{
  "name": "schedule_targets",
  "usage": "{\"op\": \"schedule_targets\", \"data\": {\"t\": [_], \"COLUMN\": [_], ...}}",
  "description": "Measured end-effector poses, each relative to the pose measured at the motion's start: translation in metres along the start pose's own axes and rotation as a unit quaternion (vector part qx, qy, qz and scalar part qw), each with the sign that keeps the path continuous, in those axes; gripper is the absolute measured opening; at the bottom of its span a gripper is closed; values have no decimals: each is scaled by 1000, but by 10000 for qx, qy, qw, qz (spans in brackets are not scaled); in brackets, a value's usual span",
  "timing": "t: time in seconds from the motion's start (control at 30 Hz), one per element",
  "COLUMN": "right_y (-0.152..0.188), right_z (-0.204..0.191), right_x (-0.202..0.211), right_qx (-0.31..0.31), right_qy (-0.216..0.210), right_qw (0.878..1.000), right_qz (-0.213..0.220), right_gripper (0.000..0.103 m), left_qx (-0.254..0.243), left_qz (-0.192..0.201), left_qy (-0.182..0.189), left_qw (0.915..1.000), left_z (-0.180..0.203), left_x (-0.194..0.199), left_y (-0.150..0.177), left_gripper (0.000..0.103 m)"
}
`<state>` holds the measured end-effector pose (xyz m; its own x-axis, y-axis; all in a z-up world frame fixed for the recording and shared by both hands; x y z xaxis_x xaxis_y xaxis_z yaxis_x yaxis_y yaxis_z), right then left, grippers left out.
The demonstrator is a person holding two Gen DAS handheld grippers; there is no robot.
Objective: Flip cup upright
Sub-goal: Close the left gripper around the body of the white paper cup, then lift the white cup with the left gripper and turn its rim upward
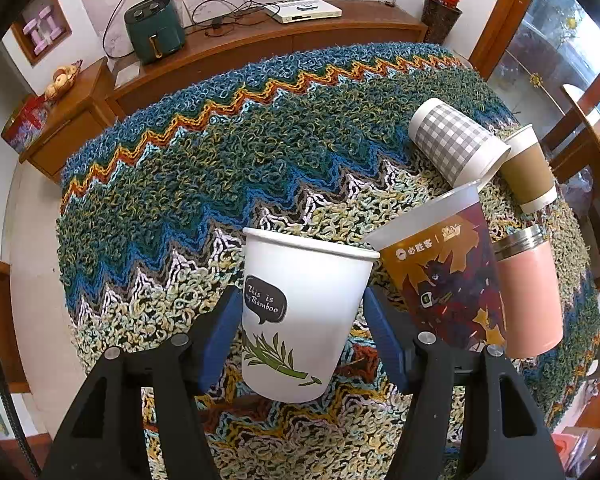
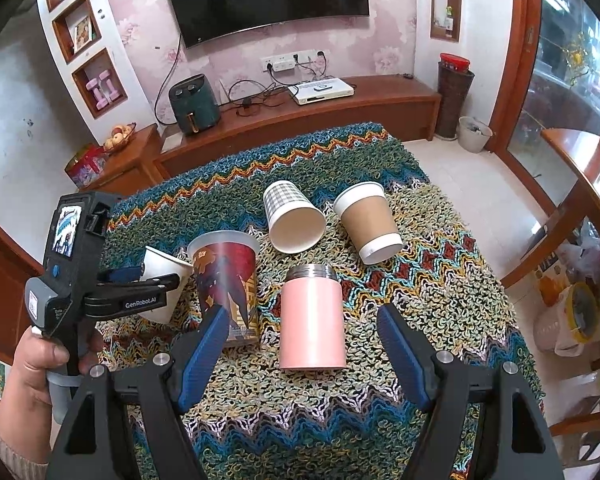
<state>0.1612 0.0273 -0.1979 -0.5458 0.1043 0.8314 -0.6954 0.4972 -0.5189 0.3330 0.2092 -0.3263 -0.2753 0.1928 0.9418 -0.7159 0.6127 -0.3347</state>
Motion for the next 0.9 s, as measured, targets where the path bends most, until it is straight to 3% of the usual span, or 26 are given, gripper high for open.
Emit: {"op": "schedule_targets", "data": {"t": [0.27,0.57,0.9], "right_y": [2,4,7], "right_z": [-2,-2,1], "right_x": [6,12,24], "right_qx": [57,146,258], "right_qy": [-63,-135,-212], "right_qw": [10000,9998,9994], "right_qz": [-5,2,44], "right_gripper": [77,77,77], "left_qx": [228,307,750], "left_qz": [162,83,51], "left_qy": [29,33,62], "left_qw": [9996,9995,9971], "left_z": [-2,6,20], "left_x": [11,13,48], "left_y": [10,15,42], "left_gripper": [66,66,66]}}
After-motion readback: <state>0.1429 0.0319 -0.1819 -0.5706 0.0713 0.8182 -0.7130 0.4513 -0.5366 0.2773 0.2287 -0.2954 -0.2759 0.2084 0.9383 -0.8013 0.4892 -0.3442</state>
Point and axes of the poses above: each gripper's, at about its wrist camera, not at the fingertips, and x roughly against the way its jaws point, z to its right, y to its underside, the point moved 6 cm from there along -x, roughly the way its jaws point, and after that the axes turned 8 degrees about -x, right-handed, at the moved point
